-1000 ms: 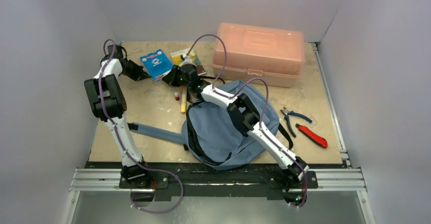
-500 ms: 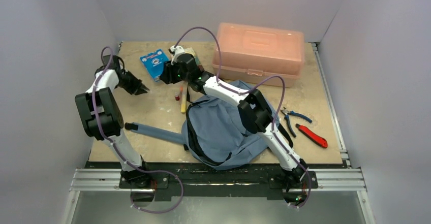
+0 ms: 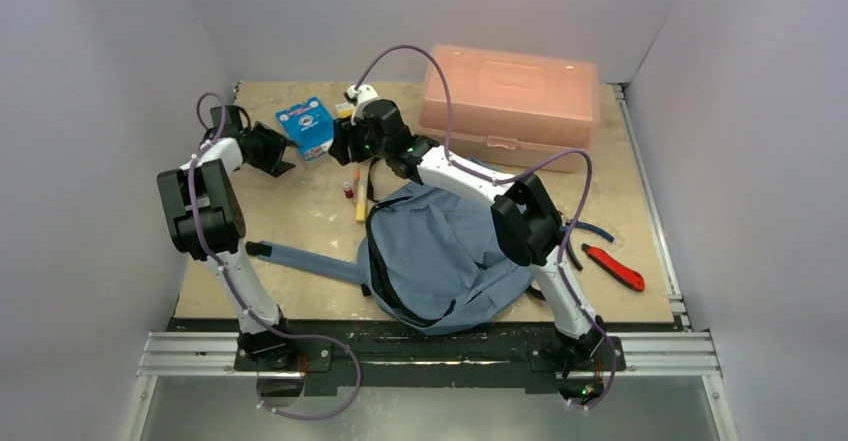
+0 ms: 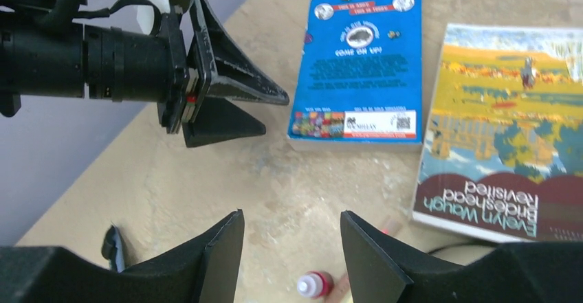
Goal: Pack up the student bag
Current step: Pick up the book from the center of the board.
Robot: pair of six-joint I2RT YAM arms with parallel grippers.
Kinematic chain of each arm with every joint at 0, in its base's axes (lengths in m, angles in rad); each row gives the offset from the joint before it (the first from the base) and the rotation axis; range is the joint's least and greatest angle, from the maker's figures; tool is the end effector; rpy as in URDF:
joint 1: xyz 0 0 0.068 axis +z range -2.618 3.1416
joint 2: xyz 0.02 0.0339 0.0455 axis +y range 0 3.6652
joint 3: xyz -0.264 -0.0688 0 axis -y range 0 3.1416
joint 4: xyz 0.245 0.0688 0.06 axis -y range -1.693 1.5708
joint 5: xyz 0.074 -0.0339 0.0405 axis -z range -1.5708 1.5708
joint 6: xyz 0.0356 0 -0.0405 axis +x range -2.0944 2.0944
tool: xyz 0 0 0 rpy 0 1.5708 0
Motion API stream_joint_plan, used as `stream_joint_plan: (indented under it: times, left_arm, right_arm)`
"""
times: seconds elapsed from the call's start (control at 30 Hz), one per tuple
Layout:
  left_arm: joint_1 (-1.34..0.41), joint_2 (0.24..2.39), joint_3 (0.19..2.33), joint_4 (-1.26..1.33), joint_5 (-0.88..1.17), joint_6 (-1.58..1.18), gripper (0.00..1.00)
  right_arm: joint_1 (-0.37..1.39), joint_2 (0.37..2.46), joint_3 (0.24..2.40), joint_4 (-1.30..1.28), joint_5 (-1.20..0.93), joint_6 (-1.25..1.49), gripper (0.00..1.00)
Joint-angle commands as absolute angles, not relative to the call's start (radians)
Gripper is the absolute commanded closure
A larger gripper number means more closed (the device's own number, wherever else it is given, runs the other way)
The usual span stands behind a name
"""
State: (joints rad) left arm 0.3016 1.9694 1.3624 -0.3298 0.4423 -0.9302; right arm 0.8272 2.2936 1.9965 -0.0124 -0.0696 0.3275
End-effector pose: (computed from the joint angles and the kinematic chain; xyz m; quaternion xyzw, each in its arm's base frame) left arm 0.4064 0.1105 0.1808 -0.4797 0.7962 -0.2922 0.2248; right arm 0.3710 0.4071 0.2638 -0.2195 0.7770 0.3452 0.4785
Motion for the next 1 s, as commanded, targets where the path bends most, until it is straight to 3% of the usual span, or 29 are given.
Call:
stream_joint_plan:
  times: [0.0, 0.13, 0.37, 0.7, 0.77, 0.9, 0.97]
  left_arm:
    - [0.26, 2.025, 1.409, -0.24, 0.432, -1.027, 0.45]
    - [0.249, 2.061, 1.418, -0.17, 0.448, -1.033, 0.47]
    - [0.247, 2.045, 1.379, -0.055, 0.495, -1.069, 0.61]
    - [0.233, 2.044, 1.425, 0.002, 0.527, -1.064, 0.67]
    - [0.227, 2.051, 1.435, -0.034, 0.529, -1.049, 0.73]
    - [0.221, 2.035, 1.44, -0.094, 0.512, -1.01, 0.97]
    - [0.223, 2.017, 1.445, -0.149, 0.503, -0.979, 1.0]
  right_arm:
    - [0.817, 2.201, 1.928, 0.043, -0.061, 0.314, 0.42]
    - [0.807, 2.169, 1.876, 0.069, -0.061, 0.324, 0.42]
    - [0.802, 2.155, 1.839, 0.093, -0.071, 0.335, 0.42]
    - [0.801, 2.168, 1.836, 0.102, -0.092, 0.348, 0.43]
    - [0.801, 2.167, 1.835, 0.1, -0.092, 0.347, 0.43]
    - [0.801, 2.163, 1.824, 0.103, -0.091, 0.344, 0.43]
    - [0.801, 2.168, 1.821, 0.099, -0.092, 0.341, 0.44]
